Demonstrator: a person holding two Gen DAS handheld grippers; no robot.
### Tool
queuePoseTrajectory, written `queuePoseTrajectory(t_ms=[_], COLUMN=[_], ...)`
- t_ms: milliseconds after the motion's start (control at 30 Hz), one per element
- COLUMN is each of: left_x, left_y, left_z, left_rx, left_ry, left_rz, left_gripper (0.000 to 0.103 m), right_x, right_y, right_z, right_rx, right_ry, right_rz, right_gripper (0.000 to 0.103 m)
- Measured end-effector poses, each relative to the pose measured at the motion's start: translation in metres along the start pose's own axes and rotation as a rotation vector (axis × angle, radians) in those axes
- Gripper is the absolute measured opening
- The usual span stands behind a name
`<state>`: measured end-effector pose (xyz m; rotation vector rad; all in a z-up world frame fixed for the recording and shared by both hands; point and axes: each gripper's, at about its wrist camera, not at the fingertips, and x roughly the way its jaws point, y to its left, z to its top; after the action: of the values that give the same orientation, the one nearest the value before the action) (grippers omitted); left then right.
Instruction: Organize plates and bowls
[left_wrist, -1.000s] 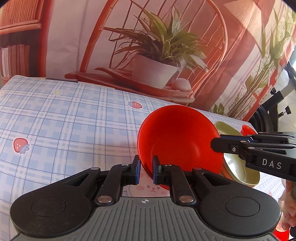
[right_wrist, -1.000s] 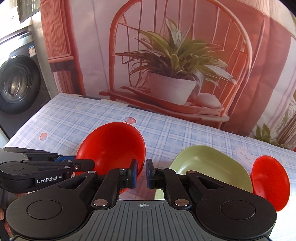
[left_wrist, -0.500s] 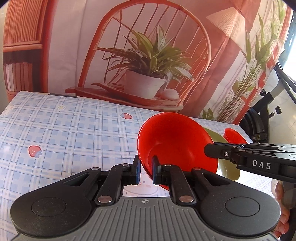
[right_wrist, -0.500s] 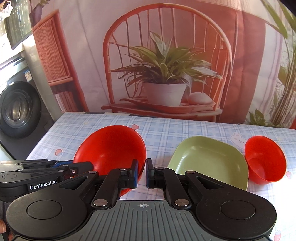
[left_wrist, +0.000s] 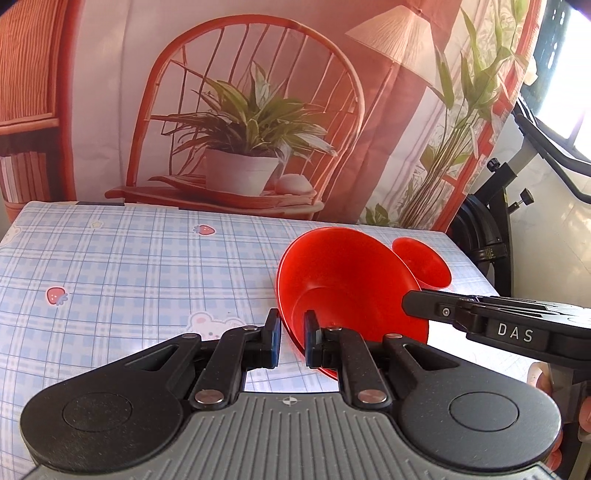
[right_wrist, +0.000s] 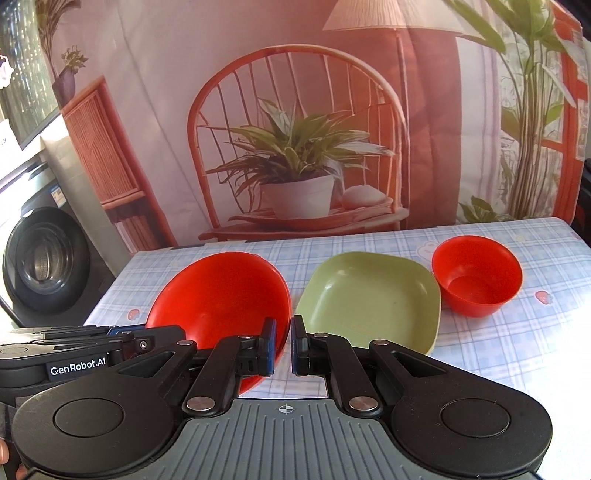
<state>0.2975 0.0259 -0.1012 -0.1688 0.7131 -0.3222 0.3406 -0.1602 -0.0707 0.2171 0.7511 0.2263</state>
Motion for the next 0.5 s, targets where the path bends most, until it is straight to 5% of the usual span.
queuePoseTrajectory(t_ms=[500], left_x=[0.003], left_y=[-0.066], left_z=[-0.02], left_rx=[0.065], left_ry=[0.069], left_rz=[-0.092], left_gripper=[0.014], right_x=[-0.058], right_y=[-0.059], right_z=[-0.032], right_rx=[0.066], right_ry=[-0.013], right_rz=[-0.068], right_gripper=[0.007])
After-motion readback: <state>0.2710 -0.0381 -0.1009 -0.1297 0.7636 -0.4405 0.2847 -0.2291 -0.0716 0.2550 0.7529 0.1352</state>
